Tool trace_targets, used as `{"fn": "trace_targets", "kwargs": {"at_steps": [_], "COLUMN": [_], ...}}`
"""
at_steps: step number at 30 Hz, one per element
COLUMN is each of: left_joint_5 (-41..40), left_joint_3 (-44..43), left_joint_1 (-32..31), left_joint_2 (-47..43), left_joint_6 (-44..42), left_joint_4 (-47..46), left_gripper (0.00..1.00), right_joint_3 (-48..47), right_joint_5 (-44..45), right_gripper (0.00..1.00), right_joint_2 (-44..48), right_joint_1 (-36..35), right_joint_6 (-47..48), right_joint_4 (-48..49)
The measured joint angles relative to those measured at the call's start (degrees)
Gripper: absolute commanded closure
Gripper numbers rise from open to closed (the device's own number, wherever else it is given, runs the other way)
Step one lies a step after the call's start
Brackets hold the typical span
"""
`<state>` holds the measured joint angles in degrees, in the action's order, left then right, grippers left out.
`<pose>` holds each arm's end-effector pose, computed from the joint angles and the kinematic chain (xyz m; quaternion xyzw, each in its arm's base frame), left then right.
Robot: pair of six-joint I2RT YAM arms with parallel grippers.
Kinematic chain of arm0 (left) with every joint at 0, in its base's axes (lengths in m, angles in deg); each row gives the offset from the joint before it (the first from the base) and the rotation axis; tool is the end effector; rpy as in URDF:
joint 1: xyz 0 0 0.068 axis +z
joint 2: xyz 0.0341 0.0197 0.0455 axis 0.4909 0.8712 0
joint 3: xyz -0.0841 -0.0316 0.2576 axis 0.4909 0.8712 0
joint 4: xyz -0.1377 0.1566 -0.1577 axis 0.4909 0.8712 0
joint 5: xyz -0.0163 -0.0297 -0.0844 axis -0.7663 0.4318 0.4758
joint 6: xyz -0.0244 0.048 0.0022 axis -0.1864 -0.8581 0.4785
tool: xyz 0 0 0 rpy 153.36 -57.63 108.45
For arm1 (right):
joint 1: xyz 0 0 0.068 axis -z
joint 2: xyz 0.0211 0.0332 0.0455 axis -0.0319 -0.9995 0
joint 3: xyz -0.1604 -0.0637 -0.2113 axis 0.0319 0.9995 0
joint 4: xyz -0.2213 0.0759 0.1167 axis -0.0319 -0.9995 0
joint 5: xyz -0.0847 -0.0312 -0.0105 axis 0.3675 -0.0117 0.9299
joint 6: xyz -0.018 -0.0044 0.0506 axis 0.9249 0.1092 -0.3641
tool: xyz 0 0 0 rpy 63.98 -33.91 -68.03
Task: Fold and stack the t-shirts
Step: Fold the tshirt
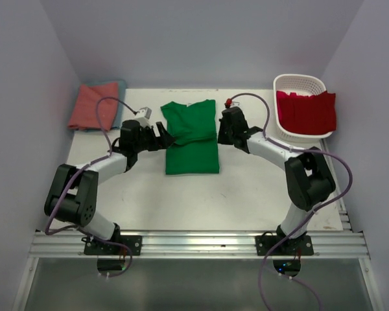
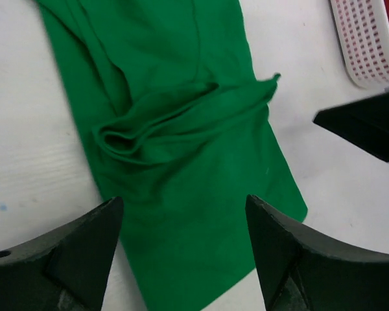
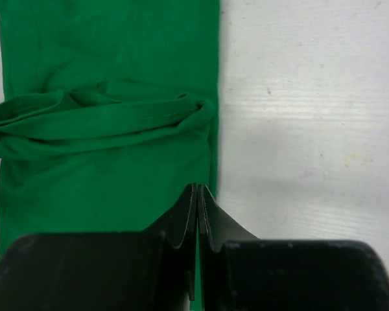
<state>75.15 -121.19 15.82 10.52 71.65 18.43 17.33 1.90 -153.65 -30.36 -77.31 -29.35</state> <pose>0.3125 -0.0868 0.2013 -0.0398 0.8414 -0.3191 0.4343 0.3441 0.1801 0.2202 0.0249 0.9101 0.1205 0.3956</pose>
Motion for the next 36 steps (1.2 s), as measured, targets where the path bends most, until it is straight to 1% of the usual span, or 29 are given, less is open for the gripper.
{"fn": "trace_targets", "kwargs": {"at_steps": [1,2,4,8,12,17,23,24,25,27,30,32,34,36], "left_joint_5": [0.9,1.5,2.9,5.7,6.8,7.3,7.2,7.1,7.0,6.9,6.5,6.5,6.4,6.5], "left_joint_3": [0.3,0.3,0.2,0.0,-2.3,-7.7,-11.3,-11.4,-11.4,-11.4,-12.0,-12.1,-11.8,-10.5], "left_joint_1": [-1.2,-2.8,-6.6,-13.7,-16.9,-18.5,-18.7,-18.7,-18.7,-18.7,-18.7,-18.7,-18.7,-18.7], "left_joint_2": [1.0,1.8,3.5,5.8,7.5,11.7,20.6,22.1,23.3,25.0,25.3,25.7,25.9,25.9], "left_joint_6": [0.1,0.2,0.5,1.2,2.1,3.0,3.3,3.3,3.3,3.5,3.3,3.1,3.0,3.1], "left_joint_4": [-0.1,-0.1,-1.1,-2.7,-3.6,-6.2,-8.2,-8.1,-8.0,-8.1,-7.9,-8.1,-8.5,-10.2], "left_gripper": [0.25,0.33,0.41,0.43,0.43,0.43,0.44,0.45,0.5,0.53,0.56,0.62,0.65,0.65], "right_joint_3": [-0.2,-0.5,-1.3,-3.2,-4.9,-6.7,-9.5,-9.5,-9.5,-9.5,-9.5,-9.5,-9.7,-10.1], "right_joint_5": [-0.9,-2.1,-3.8,-6.9,-8.2,-8.7,-9.9,-10.1,-10.2,-10.6,-10.9,-10.9,-10.9,-10.9], "right_gripper": [1.0,1.0,1.0,1.0,1.0,1.0,1.0,1.0,1.0,1.0,1.0,1.0,1.0,1.0], "right_joint_2": [-0.7,-1.6,-3.5,-7.4,-9.9,-11.9,-15.3,-15.5,-15.6,-15.6,-15.6,-15.6,-15.7,-15.8], "right_joint_1": [0.0,0.0,0.0,0.0,0.0,0.0,0.0,0.0,0.0,0.0,0.0,0.0,0.0,0.0], "right_joint_6": [-0.2,-0.2,-0.4,-1.0,-1.3,-1.6,-1.7,-1.7,-1.7,-1.8,-1.8,-1.8,-1.8,-1.8], "right_joint_4": [0.3,0.7,1.1,1.5,1.5,1.5,1.5,1.5,1.4,1.5,1.5,1.5,1.5,1.5]}}
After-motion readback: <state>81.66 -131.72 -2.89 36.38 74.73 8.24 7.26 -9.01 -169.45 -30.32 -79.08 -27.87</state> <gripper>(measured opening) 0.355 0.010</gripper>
